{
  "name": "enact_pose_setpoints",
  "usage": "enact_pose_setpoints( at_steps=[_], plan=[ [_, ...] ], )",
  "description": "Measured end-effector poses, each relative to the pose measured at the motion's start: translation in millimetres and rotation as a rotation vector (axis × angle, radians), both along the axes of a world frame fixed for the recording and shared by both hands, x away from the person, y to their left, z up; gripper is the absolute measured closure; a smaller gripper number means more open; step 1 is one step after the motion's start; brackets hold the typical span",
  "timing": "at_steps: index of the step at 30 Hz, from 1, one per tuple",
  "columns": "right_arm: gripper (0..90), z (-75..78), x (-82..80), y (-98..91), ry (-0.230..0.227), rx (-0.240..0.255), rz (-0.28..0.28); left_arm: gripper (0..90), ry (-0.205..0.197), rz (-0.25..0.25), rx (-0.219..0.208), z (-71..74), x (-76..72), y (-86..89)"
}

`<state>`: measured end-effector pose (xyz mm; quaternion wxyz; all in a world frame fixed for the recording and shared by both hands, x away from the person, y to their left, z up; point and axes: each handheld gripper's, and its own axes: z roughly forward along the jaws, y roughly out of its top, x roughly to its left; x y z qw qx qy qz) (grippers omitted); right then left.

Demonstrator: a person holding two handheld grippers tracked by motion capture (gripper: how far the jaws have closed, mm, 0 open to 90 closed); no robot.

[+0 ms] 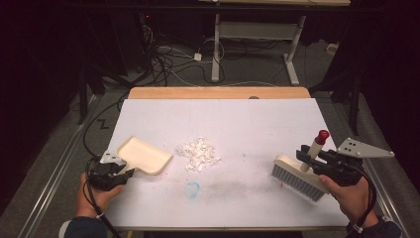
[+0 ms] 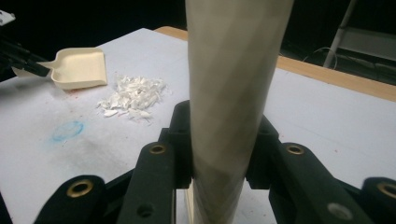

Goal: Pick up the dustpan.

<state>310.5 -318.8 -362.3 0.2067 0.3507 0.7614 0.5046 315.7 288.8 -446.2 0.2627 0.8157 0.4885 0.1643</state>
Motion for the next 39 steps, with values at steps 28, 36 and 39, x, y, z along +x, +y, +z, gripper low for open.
enact_pose_setpoints(
  at_steps=[28, 36, 39],
  plan=[
    [70.9, -1.0, 7.2, 6.1, -0.004, 0.009, 0.002, 62.9, 0.146, -0.290, 0.088, 29.6, -31.0, -26.2],
    [70.9, 1.6, 17.0, 14.6, -0.023, 0.009, 0.010, 62.9, 0.169, -0.311, 0.105, 28.4, -26.2, -29.4],
    [71.0, 3.7, 22.4, 19.8, -0.033, 0.014, 0.019, 62.8, 0.180, -0.326, 0.118, 28.2, -24.6, -33.8]
  ],
)
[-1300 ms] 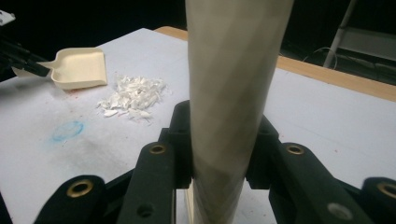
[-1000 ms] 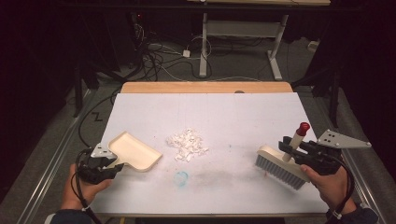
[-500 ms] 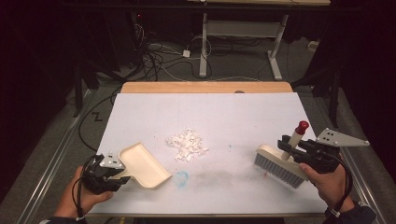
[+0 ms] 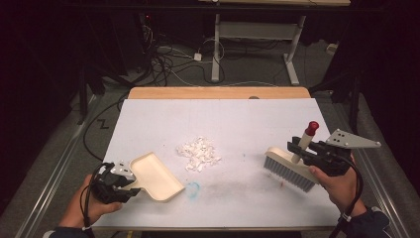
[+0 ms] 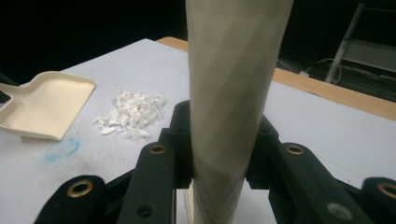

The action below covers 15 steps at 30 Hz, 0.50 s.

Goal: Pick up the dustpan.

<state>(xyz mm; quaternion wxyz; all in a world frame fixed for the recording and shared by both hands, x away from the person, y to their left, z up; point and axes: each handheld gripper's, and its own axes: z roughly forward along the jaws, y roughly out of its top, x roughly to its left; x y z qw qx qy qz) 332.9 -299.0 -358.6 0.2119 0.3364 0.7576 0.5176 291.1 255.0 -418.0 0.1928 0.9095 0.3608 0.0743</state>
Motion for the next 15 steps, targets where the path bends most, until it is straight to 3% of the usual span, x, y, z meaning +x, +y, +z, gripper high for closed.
enact_pose_setpoints(
  at_steps=[5, 15],
  plan=[
    [70.9, 3.9, 6.3, 5.3, -0.008, -0.002, 0.028, 62.8, 0.009, -0.015, 0.004, -1.9, 0.9, -3.1],
    [70.9, 8.8, 12.9, 4.0, -0.016, 0.009, 0.018, 62.8, 0.023, -0.022, 0.016, -1.7, 4.3, -7.5]
  ],
)
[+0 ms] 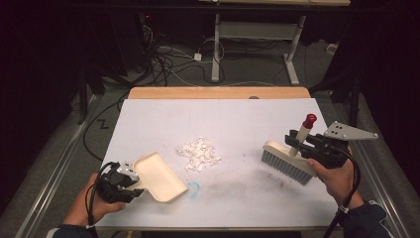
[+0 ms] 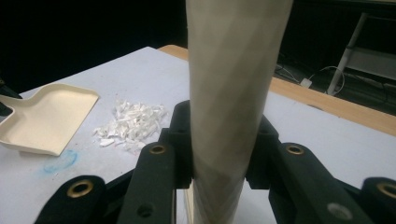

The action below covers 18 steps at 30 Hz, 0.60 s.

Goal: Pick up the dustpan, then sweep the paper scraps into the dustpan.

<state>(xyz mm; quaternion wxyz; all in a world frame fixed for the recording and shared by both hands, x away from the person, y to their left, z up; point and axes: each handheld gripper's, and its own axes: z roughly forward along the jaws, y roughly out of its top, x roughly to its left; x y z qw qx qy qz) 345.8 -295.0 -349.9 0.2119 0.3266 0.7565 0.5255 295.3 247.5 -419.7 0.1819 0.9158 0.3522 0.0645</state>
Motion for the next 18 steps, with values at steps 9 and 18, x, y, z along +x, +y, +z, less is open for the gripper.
enact_pose_setpoints(
  at_steps=[9, 18],
  plan=[
    [71.0, 2.3, 5.3, 8.9, -0.009, -0.011, 0.015, 62.8, 0.007, -0.008, 0.006, 0.0, 2.0, -2.1],
    [71.0, 4.3, 11.8, 19.0, -0.019, -0.011, 0.012, 62.8, 0.012, -0.016, 0.008, 0.2, 1.9, -2.1]
  ],
)
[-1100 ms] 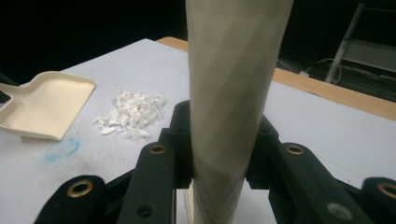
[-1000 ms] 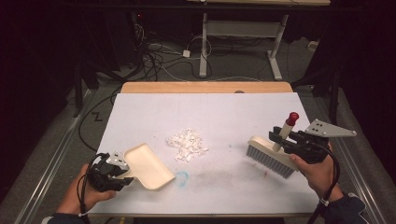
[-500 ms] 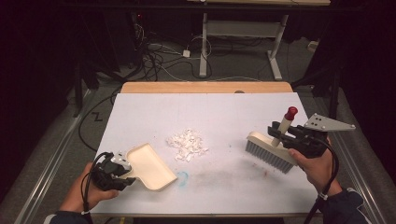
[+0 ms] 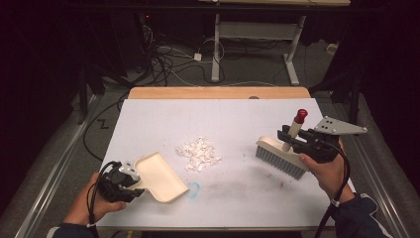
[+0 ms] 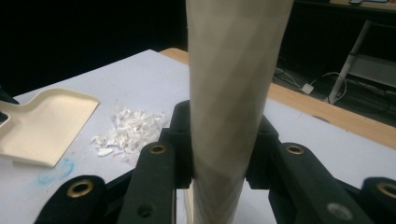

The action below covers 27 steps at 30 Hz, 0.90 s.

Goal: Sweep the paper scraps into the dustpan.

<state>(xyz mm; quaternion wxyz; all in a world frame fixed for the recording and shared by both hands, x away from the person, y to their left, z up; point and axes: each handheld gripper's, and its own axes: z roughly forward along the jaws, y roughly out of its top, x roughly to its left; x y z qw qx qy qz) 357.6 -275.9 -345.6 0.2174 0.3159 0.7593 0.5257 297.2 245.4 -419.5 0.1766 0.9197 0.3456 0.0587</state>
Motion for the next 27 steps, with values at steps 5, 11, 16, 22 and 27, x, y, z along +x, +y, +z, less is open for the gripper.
enact_pose_setpoints(
  at_steps=[5, 11, 16, 22, 27],
  plan=[
    [71.0, 3.2, 13.3, 16.2, -0.019, 0.024, -0.003, 62.8, 0.005, 0.002, 0.000, -0.1, 0.0, 0.1],
    [71.0, 0.2, 34.7, 51.6, -0.007, -0.010, 0.008, 62.8, 0.027, 0.009, 0.014, -2.6, 1.0, -2.5],
    [71.0, -2.4, 56.4, 83.6, -0.027, -0.036, -0.003, 62.8, 0.028, 0.005, 0.015, -3.0, 4.6, -7.4],
    [71.0, -12.0, 79.2, 114.2, -0.050, -0.032, -0.063, 62.8, 0.039, 0.004, 0.034, -2.3, 7.2, -11.7],
    [71.0, -23.6, 96.7, 142.2, -0.091, -0.060, -0.124, 63.0, 0.048, 0.014, 0.039, -2.5, 12.4, -15.2]
  ],
)
